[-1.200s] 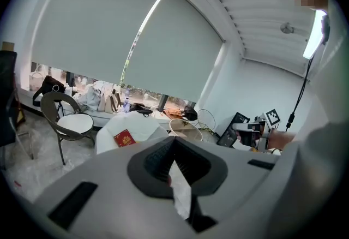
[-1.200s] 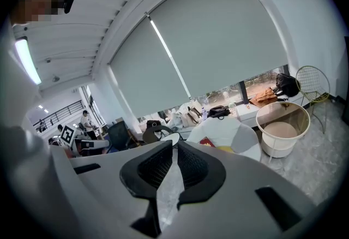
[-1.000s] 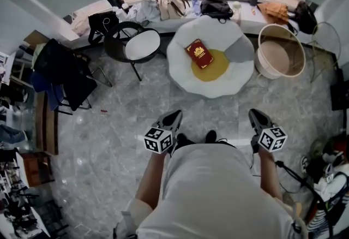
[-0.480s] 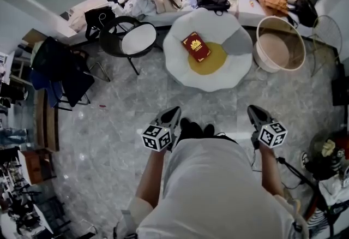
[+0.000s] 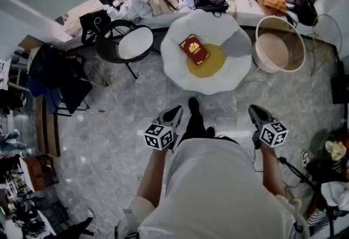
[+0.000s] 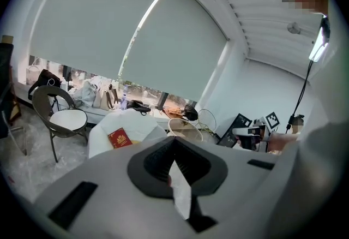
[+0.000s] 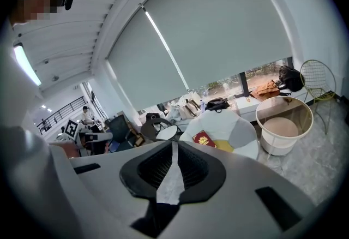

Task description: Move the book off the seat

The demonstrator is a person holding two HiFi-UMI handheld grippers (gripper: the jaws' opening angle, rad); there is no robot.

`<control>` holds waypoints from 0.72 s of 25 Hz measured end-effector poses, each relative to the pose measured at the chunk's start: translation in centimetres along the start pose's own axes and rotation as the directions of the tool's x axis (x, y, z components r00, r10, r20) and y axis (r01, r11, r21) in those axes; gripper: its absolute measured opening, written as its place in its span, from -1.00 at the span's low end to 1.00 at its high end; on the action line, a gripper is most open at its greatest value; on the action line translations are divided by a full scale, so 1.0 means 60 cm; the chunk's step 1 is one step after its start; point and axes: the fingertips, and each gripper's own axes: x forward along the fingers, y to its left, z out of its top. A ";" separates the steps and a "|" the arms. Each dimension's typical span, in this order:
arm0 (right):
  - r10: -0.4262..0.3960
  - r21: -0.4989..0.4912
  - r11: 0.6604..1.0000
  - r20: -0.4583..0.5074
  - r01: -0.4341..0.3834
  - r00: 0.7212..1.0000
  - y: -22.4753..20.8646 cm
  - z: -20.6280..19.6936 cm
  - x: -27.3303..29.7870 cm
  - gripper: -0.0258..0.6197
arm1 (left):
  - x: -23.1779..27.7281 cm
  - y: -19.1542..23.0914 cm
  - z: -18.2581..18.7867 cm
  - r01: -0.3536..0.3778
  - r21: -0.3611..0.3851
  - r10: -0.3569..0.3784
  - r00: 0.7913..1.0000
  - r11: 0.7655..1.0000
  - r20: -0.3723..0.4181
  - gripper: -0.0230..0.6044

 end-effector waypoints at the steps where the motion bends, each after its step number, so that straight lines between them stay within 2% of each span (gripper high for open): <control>1: -0.006 0.002 1.000 0.001 0.006 1.000 -0.004 0.007 0.010 -0.75 | 0.010 0.007 0.007 0.008 0.000 -0.008 1.000 1.000 -0.003 -0.92; 9: -0.041 0.029 0.999 -0.018 0.042 0.999 -0.025 0.072 0.106 -0.75 | 0.094 0.081 0.086 0.057 -0.007 -0.057 0.998 0.998 -0.025 -0.92; 14: -0.053 0.022 0.998 -0.040 0.054 0.998 -0.036 0.104 0.184 -0.75 | 0.142 0.120 0.124 0.124 0.030 -0.122 0.990 0.992 -0.063 -0.92; 18: -0.042 0.005 0.999 -0.057 0.043 0.997 -0.033 0.130 0.250 -0.75 | 0.180 0.165 0.145 0.144 0.038 -0.140 0.986 0.989 -0.095 -0.92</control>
